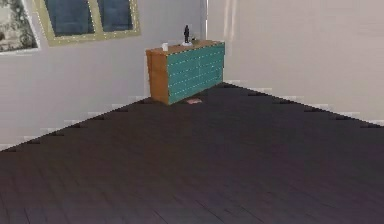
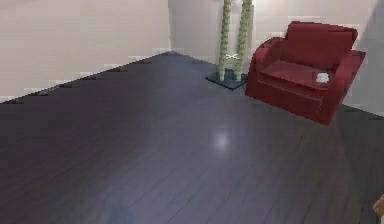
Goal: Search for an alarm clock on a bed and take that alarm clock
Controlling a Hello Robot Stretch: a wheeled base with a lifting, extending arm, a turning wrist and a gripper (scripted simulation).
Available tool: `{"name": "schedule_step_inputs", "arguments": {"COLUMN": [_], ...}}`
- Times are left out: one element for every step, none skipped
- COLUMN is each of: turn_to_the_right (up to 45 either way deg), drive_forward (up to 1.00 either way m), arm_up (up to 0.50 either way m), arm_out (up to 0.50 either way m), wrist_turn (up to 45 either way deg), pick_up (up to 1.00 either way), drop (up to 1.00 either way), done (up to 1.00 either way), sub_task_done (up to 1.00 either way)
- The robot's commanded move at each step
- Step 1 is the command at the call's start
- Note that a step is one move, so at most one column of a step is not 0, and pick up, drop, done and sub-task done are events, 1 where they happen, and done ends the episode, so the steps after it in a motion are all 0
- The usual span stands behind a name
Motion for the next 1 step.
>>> {"name": "schedule_step_inputs", "arguments": {"turn_to_the_right": [0.0], "drive_forward": [0.45], "arm_up": [0.00], "arm_out": [0.00], "wrist_turn": [0.0], "pick_up": [0.00], "drop": [0.00], "done": [0.00], "sub_task_done": [0.00]}}
